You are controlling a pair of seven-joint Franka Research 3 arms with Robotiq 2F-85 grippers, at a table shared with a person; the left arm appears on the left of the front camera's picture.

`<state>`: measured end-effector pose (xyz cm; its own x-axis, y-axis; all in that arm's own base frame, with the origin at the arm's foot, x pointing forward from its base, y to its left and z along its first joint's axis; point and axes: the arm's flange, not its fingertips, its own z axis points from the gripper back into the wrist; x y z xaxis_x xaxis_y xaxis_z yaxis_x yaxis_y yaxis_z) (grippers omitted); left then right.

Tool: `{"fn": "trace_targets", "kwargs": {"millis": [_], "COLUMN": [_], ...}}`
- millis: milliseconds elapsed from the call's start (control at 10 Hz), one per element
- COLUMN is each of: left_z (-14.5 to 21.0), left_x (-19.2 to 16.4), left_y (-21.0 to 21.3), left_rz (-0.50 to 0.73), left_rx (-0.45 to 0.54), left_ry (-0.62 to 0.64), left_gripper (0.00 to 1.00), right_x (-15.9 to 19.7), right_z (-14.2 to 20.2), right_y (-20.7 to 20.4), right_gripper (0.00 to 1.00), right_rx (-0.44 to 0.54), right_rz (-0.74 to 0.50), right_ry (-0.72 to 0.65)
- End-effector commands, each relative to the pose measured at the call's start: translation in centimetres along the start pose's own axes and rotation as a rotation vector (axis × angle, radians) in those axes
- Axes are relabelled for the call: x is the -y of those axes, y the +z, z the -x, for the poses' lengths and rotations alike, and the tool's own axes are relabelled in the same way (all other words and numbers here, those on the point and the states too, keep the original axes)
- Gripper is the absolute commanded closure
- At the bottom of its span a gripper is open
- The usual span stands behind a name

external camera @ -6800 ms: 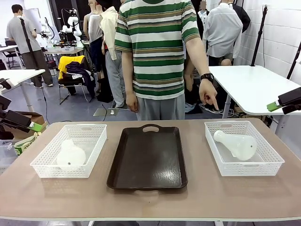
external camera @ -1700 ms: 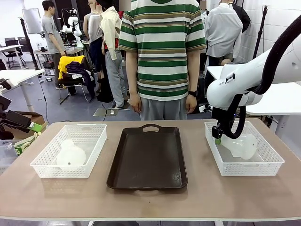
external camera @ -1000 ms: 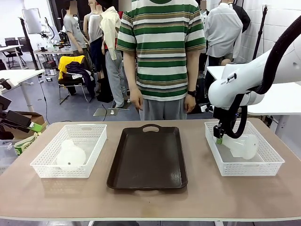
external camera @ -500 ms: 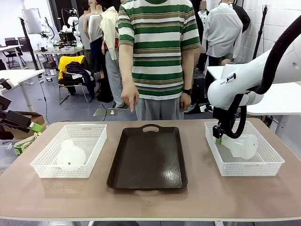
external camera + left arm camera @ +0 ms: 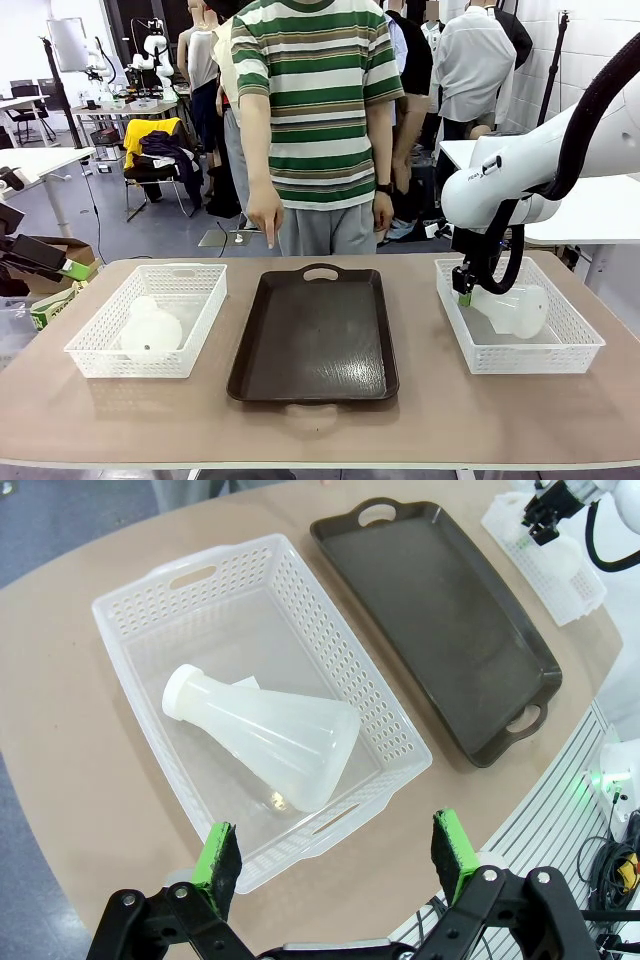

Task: Prepare the laboratory tools.
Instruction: While moving the picked Big flask to the Handle tray indicated by the person, stop as directed by the person.

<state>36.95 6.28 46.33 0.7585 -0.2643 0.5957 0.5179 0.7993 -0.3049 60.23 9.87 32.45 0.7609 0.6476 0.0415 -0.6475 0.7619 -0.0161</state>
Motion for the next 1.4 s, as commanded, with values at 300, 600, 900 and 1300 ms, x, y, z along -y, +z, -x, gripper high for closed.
{"fn": "trace_targets", "kwargs": {"millis": [300,600,900,1300], "left_z": [0.32,0.32,0.32,0.32], "left_x": [-0.21,-0.21,-0.21,-0.21], "left_y": [-0.11,-0.11,-0.11,-0.11], "left_rz": [0.020,0.020,0.020,0.020], "left_rx": [0.018,0.018,0.018,0.018], "left_ry": [-0.019,-0.019,-0.019,-0.019], "left_gripper": [0.00,0.00,0.00,0.00], "right_x": [0.01,0.01,0.01,0.00], "right_z": [0.01,0.01,0.01,0.00], "right_y": [-0.08,-0.08,-0.08,0.00], "right_gripper": [1.00,1.00,1.00,1.00], "right_rx": [0.000,0.000,0.000,0.000], "right_rz": [-0.002,-0.002,-0.002,0.000], "right_ry": [0.003,0.003,0.003,0.000]}}
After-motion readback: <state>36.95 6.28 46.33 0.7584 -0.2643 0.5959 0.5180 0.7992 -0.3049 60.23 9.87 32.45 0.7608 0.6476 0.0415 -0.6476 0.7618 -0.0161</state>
